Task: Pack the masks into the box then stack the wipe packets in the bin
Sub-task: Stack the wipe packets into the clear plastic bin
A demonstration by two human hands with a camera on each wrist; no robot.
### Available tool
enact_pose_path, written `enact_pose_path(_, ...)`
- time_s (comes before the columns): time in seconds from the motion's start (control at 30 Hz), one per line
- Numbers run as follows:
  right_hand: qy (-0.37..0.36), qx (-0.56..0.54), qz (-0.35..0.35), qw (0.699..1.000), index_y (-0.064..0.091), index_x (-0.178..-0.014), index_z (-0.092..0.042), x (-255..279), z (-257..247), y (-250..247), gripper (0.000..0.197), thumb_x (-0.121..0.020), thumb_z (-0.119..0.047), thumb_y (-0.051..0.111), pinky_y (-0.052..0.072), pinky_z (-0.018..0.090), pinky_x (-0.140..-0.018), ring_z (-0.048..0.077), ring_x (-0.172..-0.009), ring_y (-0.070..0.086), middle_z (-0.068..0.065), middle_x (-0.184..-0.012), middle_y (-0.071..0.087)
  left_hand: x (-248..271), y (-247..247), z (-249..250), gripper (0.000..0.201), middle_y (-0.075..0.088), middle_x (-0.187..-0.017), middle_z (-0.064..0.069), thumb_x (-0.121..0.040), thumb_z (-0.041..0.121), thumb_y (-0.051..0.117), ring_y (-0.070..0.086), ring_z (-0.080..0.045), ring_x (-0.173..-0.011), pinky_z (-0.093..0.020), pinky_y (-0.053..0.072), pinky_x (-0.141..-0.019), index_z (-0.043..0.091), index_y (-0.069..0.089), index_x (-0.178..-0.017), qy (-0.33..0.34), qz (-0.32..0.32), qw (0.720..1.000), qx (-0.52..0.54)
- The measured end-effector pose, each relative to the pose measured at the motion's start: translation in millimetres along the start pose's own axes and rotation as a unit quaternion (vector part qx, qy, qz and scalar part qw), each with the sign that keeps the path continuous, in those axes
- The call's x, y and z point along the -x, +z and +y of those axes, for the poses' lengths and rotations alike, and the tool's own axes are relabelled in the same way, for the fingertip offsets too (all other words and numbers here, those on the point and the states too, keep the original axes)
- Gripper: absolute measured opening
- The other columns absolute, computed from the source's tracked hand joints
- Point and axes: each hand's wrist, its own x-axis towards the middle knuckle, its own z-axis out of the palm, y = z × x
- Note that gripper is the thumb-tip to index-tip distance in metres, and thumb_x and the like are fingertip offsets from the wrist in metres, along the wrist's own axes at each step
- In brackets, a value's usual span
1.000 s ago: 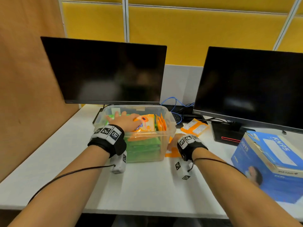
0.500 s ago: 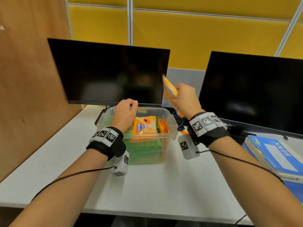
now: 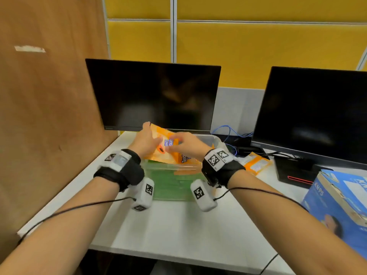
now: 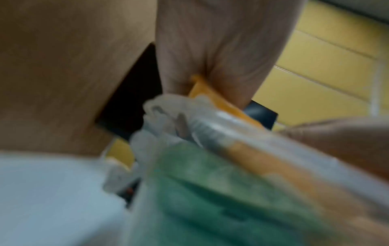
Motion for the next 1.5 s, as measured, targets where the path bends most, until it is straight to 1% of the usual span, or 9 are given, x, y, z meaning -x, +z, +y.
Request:
enact_pose_path(0.07, 0.004, 0.027, -0.009, 1.0, 0.051, -0.135, -0.01, 1.1, 5.1, 6.1, 0.056, -0.088, -0.038, 0.065, 0.04, 0.029, -0.098, 0.022, -0.125, 0.049, 0.007, -0.138, 0.051, 2.7, 8.9, -3.0, 0.065, 0.051, -0.132, -0.021, -0.091, 0.013, 0.054, 0.049, -0.038, -0.121, -0.047, 0.041, -0.102, 0.016, 0.022, -0.148, 0.03, -0.031, 0.989, -0.141)
enact_pose_path(0.23, -0.03, 0.025, -0.023, 0.999, 0.066, -0.118, -0.019, 1.9, 17.3, -10.1, 0.037, -0.086, -0.037, 0.067, 0.05, 0.03, -0.089, 0.016, -0.106, 0.059, -0.002, -0.111, 0.065, 14.9, 32.4, 19.4, 0.038, 0.025, -0.156, -0.005, -0.096, 0.019, 0.045, 0.011, -0.033, -0.146, -0.06, 0.007, -0.115, 0.033, 0.048, -0.131, 0.102, -0.065, 0.95, -0.288)
enact_pose_path(0.43, 0.145, -0.015, 0.254, 0.956, 0.065, -0.117, -0.011, -4.1, 126.0, -71.1, 0.028, -0.091, -0.017, 0.056, 0.045, 0.03, -0.093, 0.025, -0.11, 0.06, 0.009, -0.117, 0.066, 21.1, 51.4, 24.6, 0.046, 0.033, -0.151, 0.004, -0.088, 0.059, 0.042, 0.019, -0.031, -0.143, -0.067, 0.004, -0.111, 0.043, 0.047, -0.13, 0.088, -0.054, 0.937, -0.335)
enact_pose_path(0.73, 0.404, 0.254, 0.036, 0.878, 0.028, -0.144, -0.045, -8.0, 237.9, -60.2, 0.075, -0.077, -0.07, 0.047, 0.031, 0.058, -0.107, 0.034, -0.139, 0.03, 0.006, -0.154, 0.027, 15.3, 67.2, 44.1, 0.044, 0.034, -0.148, 0.002, -0.085, 0.057, 0.046, 0.019, -0.031, -0.141, -0.068, 0.001, -0.11, 0.042, 0.051, -0.127, 0.063, -0.051, 0.941, -0.328)
enact_pose_path(0.87, 0.387, 0.289, -0.022, 0.875, 0.032, -0.145, -0.038, -5.3, 241.5, -48.5, 0.066, -0.086, -0.067, 0.037, 0.028, 0.057, -0.108, 0.035, -0.14, 0.026, 0.006, -0.155, 0.025, 11.7, 71.0, 45.6, 0.036, 0.039, -0.143, 0.004, -0.087, 0.047, 0.047, 0.021, -0.029, -0.14, -0.068, 0.005, -0.109, 0.037, 0.058, -0.12, 0.056, -0.043, 0.952, -0.297)
enact_pose_path(1.0, 0.38, 0.316, -0.004, 0.869, 0.046, -0.134, -0.035, -13.0, 251.1, -33.7, 0.083, -0.064, -0.077, 0.036, 0.033, 0.057, -0.1, 0.038, -0.13, 0.035, 0.008, -0.144, 0.036, 9.0, 72.3, 45.1, 0.027, 0.047, -0.132, 0.004, -0.086, 0.034, 0.043, 0.028, -0.027, -0.136, -0.069, 0.008, -0.108, 0.031, 0.065, -0.102, 0.045, -0.022, 0.964, -0.261)
enact_pose_path(1.13, 0.379, 0.323, -0.024, 0.867, 0.045, -0.133, -0.033, -6.5, 224.5, -26.1, 0.058, -0.079, -0.054, 0.041, 0.038, 0.051, -0.088, 0.031, -0.124, 0.043, 0.008, -0.136, 0.042, 9.4, 73.5, 47.2, 0.02, 0.053, -0.12, 0.002, -0.083, 0.029, 0.043, 0.037, -0.026, -0.127, -0.07, 0.006, -0.107, 0.028, 0.063, -0.088, 0.037, 0.001, 0.965, -0.26)
enact_pose_path(1.3, 0.325, 0.302, -0.021, 0.896, 0.043, -0.133, -0.024, 3.9, 204.4, -13.1, 0.045, -0.089, -0.034, 0.042, 0.041, 0.044, -0.098, 0.029, -0.123, 0.047, 0.007, -0.135, 0.048, 7.5, 73.8, 46.4, 0.03, 0.042, -0.139, -0.001, -0.089, 0.04, 0.043, 0.026, -0.028, -0.137, -0.071, 0.004, -0.107, 0.036, 0.057, -0.115, 0.033, -0.042, 0.95, -0.307)
enact_pose_path(1.5, 0.277, 0.028, 0.132, 0.951, 0.046, -0.105, -0.017, 25.6, 189.2, -51.1, 0.016, -0.09, -0.015, 0.052, 0.042, 0.027, -0.064, 0.023, -0.084, 0.053, 0.01, -0.107, 0.056, 9.4, 70.1, 53.8, 0.052, 0.015, -0.158, -0.002, -0.092, 0.052, 0.038, 0.002, -0.033, -0.147, -0.071, -0.002, -0.108, 0.039, 0.033, -0.142, 0.007, -0.1, 0.929, -0.357)
